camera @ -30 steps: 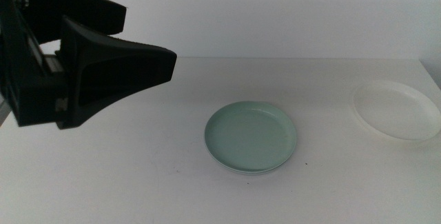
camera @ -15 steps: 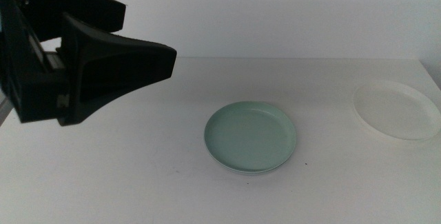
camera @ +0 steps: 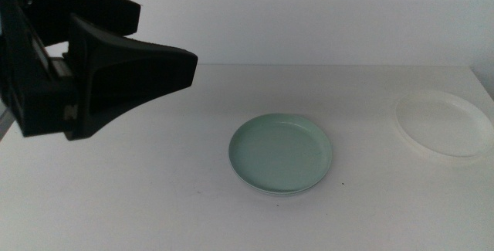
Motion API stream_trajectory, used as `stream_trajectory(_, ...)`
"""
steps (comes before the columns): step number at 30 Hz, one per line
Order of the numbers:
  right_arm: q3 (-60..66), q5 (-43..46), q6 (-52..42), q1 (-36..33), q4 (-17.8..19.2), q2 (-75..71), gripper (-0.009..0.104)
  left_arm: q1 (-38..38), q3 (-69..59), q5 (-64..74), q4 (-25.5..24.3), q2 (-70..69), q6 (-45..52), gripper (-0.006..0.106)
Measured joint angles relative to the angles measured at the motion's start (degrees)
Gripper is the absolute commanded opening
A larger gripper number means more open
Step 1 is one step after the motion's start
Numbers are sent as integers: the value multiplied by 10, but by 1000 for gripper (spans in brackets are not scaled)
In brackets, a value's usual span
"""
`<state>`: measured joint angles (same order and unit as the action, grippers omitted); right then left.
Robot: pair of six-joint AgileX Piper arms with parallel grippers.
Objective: Stack the three bowls on top of each other.
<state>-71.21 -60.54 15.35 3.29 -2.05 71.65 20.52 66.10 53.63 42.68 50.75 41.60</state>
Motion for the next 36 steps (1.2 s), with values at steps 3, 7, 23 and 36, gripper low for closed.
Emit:
stream_trajectory(3,-78,-10,-40,40,-24,78,86,0,0,0,0,0,0,94)
stream_trajectory(7,-164,-28,-89,81,-37,166,86,0,0,0,0,0,0,94)
stream_trajectory(23,-341,-59,-181,169,-56,407,86,0,0,0,0,0,0,94)
stream_trajectory(36,-342,6,-211,176,-68,500,86,0,0,0,0,0,0,94)
